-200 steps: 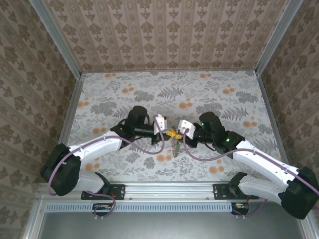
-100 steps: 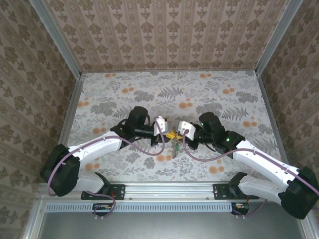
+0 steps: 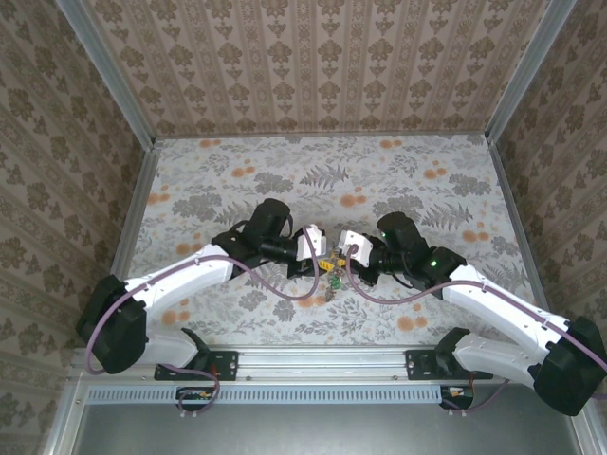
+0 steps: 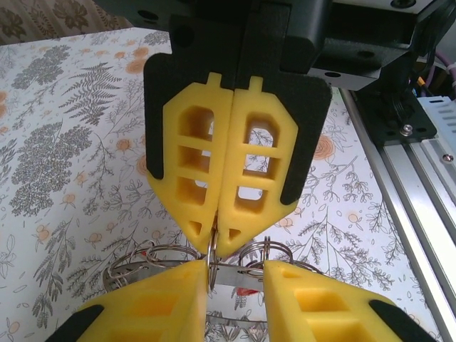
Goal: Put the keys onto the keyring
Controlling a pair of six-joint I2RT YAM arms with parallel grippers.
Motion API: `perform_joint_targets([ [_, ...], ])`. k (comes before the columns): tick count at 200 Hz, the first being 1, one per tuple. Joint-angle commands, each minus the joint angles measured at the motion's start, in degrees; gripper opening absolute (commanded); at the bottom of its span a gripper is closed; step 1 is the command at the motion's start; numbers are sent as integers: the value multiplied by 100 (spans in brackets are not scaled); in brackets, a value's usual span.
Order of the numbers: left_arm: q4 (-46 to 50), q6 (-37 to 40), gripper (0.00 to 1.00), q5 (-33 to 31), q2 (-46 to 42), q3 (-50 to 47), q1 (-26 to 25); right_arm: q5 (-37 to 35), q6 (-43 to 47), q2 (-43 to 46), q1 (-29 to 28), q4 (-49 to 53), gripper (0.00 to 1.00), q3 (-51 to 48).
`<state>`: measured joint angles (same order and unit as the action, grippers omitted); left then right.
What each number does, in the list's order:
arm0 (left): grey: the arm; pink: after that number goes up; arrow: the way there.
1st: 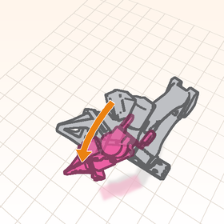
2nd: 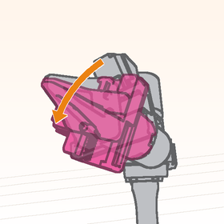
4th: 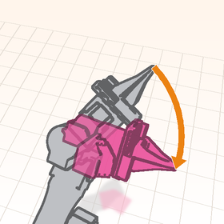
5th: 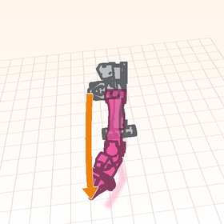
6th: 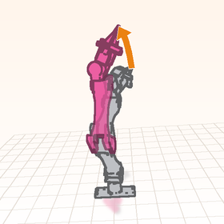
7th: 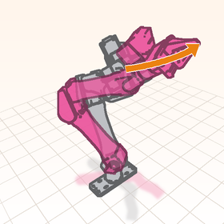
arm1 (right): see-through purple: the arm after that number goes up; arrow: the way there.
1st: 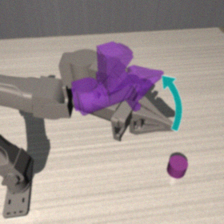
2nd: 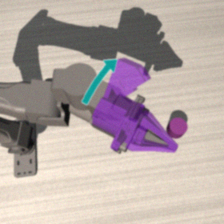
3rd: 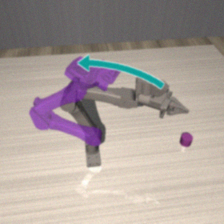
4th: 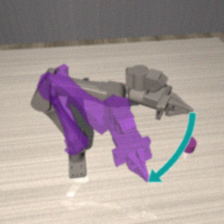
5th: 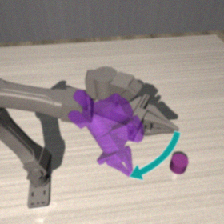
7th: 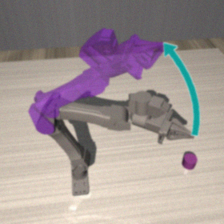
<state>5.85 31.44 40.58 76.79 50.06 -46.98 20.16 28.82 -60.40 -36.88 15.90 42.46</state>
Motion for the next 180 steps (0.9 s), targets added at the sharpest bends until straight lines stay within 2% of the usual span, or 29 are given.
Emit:
perform_joint_targets([
  [1, 198, 161, 27, -75, 89, 195, -43, 170, 63, 38, 36, -74, 0, 237],
  [75, 250, 188, 21, -140, 327, 333, -82, 250, -12, 77, 37, -271, 0, 150],
  [92, 244, 189, 11, -143, 312, 335, -79, 251, -23, 90, 41, -266, 0, 149],
  [180, -281, -109, 14, 83, 277, 173, -49, 305, -201, 402, 50, -625, 0, -132],
])
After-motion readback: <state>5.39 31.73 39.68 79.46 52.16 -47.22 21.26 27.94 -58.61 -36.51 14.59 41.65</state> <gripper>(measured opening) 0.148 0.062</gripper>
